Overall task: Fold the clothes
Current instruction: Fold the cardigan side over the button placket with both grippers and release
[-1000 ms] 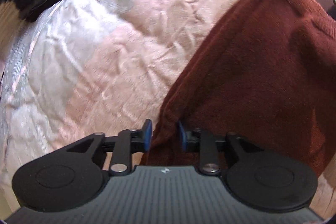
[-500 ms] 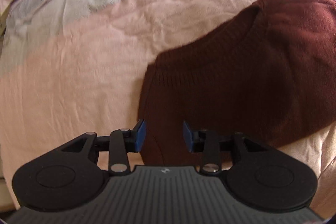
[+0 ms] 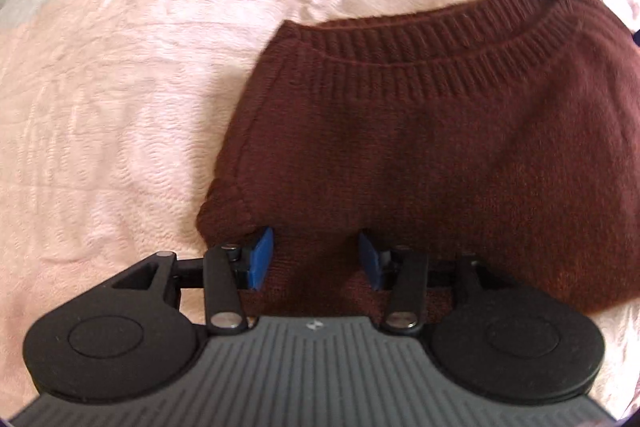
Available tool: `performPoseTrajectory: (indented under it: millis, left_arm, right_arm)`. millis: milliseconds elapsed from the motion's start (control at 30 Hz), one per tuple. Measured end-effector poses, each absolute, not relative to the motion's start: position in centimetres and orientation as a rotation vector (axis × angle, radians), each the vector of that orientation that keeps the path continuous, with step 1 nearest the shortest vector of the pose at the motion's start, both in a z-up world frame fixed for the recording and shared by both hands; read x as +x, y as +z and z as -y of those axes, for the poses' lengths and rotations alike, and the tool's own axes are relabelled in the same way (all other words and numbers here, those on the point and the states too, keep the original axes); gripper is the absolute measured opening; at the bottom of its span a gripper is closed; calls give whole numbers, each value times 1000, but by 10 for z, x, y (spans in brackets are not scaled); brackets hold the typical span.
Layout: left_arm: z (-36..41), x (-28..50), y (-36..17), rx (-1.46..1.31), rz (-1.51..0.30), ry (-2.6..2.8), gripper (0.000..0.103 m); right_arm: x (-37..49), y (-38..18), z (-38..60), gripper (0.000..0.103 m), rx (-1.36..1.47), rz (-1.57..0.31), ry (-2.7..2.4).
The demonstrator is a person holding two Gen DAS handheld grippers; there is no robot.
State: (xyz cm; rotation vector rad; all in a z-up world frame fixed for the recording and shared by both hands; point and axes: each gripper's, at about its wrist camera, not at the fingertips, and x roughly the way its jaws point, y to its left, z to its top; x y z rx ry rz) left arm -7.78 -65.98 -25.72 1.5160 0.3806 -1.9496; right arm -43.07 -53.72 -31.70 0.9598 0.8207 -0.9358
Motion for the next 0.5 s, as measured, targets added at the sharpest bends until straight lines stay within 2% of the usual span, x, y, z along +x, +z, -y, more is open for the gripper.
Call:
performPoseTrajectory:
  millis: [100,233,500]
  left_arm:
    - [649,-74,-236,1494,-346,-1931,38]
    - [621,-74,-210,1425,-361,-1955,39]
    - [531,-102,-202,1351,-477,-1969,39]
  right_arm:
    - [-432,-305,531,57,946,-891,-1019]
    - [-442,-283,516,57,971,-825,-1031]
    - [-439,-290,496,57,1016,-891,-942]
